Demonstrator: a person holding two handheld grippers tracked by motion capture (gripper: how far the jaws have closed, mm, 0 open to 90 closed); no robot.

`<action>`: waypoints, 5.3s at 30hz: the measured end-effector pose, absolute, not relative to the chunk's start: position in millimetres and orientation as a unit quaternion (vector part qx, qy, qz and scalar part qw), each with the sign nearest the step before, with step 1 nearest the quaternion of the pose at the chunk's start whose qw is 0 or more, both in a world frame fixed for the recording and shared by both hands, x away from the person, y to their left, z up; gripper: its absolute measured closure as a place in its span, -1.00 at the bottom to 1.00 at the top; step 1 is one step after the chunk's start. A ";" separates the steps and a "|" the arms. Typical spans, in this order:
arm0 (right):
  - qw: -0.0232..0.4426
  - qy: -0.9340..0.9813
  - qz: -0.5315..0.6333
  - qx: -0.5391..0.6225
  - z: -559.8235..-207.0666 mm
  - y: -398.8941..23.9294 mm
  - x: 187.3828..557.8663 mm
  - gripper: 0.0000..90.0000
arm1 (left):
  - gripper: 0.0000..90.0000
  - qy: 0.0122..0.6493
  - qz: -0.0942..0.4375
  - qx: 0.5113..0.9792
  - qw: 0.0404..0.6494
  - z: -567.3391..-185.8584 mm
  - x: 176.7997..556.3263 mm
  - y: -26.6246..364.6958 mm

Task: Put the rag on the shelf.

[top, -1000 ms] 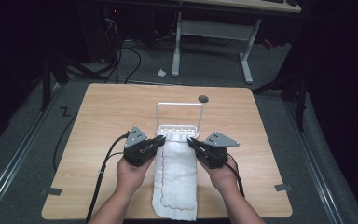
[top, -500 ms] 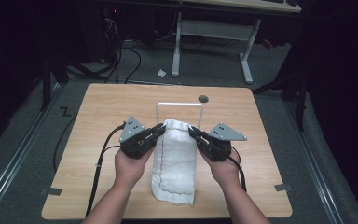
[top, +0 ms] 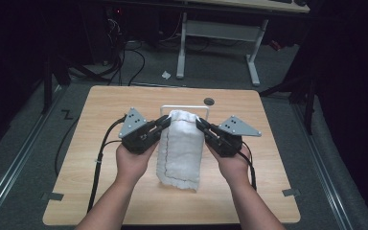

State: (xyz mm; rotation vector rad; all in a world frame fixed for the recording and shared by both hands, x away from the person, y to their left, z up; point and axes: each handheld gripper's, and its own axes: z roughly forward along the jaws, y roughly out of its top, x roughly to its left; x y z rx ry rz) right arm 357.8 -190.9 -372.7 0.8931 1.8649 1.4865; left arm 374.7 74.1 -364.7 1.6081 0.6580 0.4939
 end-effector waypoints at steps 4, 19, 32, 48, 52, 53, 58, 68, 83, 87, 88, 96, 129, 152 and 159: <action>0.301 0.697 0.561 0.331 -364.1 -191.8 358.4 0.90 | 0.86 0.279 0.226 0.696 0.622 -353.4 376.9 72.4; 0.319 0.685 0.563 0.336 -341.8 -202.1 368.2 0.90 | 0.86 0.273 0.232 0.697 0.622 -338.8 390.6 68.7; 0.322 0.671 0.570 0.349 -319.2 -211.1 392.1 0.90 | 0.86 0.271 0.249 0.704 0.608 -311.9 420.0 58.9; 0.310 0.659 0.581 0.365 -303.7 -209.7 448.0 0.90 | 0.86 0.279 0.254 0.694 0.613 -297.7 470.1 59.7; 0.301 0.658 0.581 0.371 -304.7 -212.2 460.0 0.90 | 0.85 0.277 0.262 0.696 0.608 -299.2 479.5 56.7; 0.296 0.657 0.583 0.374 -304.7 -212.9 462.7 0.90 | 0.85 0.279 0.262 0.697 0.607 -298.6 481.6 56.2; 0.290 0.656 0.584 0.380 -303.3 -213.1 476.4 0.90 | 0.85 0.280 0.264 0.691 0.612 -295.7 491.6 56.8; 0.295 0.674 0.558 0.385 -313.7 -209.6 509.2 0.89 | 0.84 0.306 0.265 0.698 0.591 -312.2 521.8 52.0; 0.272 0.714 0.496 0.412 -347.6 -209.1 553.1 0.88 | 0.83 0.358 0.232 0.742 0.517 -352.6 570.1 38.1; 0.267 0.719 0.483 0.422 -361.2 -209.3 558.6 0.86 | 0.82 0.374 0.211 0.748 0.506 -364.1 575.4 38.1; 0.265 0.721 0.480 0.423 -363.5 -209.6 559.7 0.84 | 0.81 0.375 0.208 0.750 0.504 -366.0 575.7 38.1; 0.247 0.717 0.486 0.435 -363.8 -215.4 561.8 0.58 | 0.47 0.391 0.193 0.736 0.517 -364.6 574.2 47.0; 0.292 0.719 0.498 0.387 -381.4 -244.6 401.9 0.15 | 0.17 0.356 0.206 0.725 0.553 -408.0 418.0 103.1; 0.288 0.782 0.407 0.374 -513.9 -216.9 314.3 0.09 | 0.06 0.358 0.142 0.801 0.459 -523.3 335.0 122.2; 0.265 0.794 0.387 0.387 -524.5 -217.4 323.1 0.09 | 0.06 0.364 0.135 0.806 0.447 -530.7 338.5 125.2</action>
